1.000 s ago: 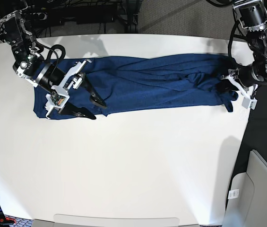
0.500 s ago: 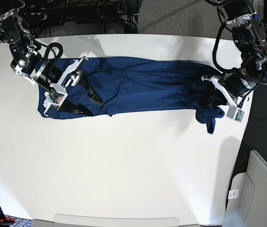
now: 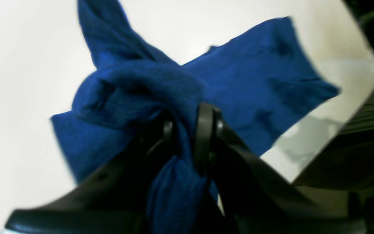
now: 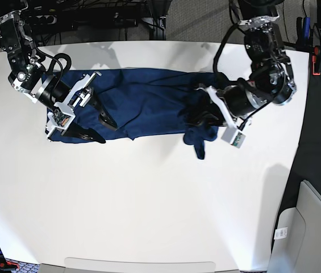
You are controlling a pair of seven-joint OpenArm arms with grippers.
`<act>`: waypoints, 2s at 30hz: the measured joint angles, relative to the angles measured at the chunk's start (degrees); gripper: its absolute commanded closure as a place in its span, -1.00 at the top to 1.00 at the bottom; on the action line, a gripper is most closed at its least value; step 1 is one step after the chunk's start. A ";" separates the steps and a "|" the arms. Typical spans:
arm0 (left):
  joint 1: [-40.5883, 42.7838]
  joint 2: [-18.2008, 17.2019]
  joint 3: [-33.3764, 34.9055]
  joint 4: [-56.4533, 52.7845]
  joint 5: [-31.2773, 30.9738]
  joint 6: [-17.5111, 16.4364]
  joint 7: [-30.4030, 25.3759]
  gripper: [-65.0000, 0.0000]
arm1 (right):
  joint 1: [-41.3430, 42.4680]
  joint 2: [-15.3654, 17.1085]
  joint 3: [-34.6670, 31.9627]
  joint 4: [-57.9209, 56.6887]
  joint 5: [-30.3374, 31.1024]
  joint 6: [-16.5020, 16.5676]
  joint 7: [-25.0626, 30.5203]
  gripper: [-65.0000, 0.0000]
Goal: Fold the T-shirt properly
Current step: 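Grasp the shirt end with the left gripper and fold it toward the middle, then release and regrasp the folded shirt end with the left gripper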
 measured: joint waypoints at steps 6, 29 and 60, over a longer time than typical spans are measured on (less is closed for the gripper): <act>-2.32 2.60 1.86 -5.42 0.39 -0.20 -0.22 -0.89 | 0.00 0.00 0.00 0.00 0.17 0.22 0.00 -0.24; -7.39 2.93 2.10 -16.20 -2.40 -0.42 0.02 -0.09 | 0.04 -0.50 1.36 0.00 0.22 0.15 -0.02 -0.24; 2.14 -11.37 3.82 -18.29 -5.11 0.00 -13.99 -0.16 | -0.50 -1.42 1.73 0.00 0.44 -0.04 0.07 -0.24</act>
